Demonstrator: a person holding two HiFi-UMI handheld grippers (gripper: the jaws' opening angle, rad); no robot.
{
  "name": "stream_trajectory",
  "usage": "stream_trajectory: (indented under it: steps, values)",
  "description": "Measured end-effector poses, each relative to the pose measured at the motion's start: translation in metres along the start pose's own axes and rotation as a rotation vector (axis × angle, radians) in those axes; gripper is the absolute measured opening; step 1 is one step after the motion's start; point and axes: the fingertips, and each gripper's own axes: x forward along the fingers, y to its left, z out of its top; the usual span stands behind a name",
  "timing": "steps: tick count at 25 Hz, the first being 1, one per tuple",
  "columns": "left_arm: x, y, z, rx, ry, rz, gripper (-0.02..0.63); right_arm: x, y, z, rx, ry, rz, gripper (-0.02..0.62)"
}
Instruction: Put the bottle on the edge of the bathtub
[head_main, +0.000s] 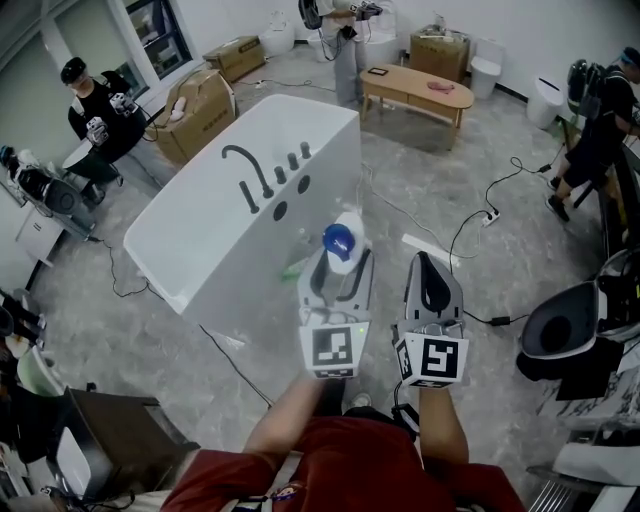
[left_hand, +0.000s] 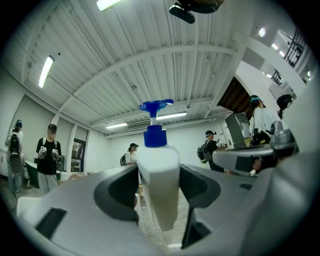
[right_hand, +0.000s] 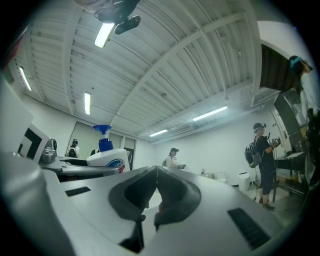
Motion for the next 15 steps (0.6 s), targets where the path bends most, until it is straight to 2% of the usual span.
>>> stream_trajectory:
  steps: [11, 15]
  values:
    - [0.042, 0.022, -0.024, -0.037, 0.002, 0.008, 0.256, 0.049, 0.000, -0.018, -0.042, 0.004, 0.005, 0.012]
    - [0.063, 0.049, -0.037, -0.040, 0.018, 0.022, 0.256, 0.083, 0.013, -0.028, -0.051, 0.020, 0.022, 0.012]
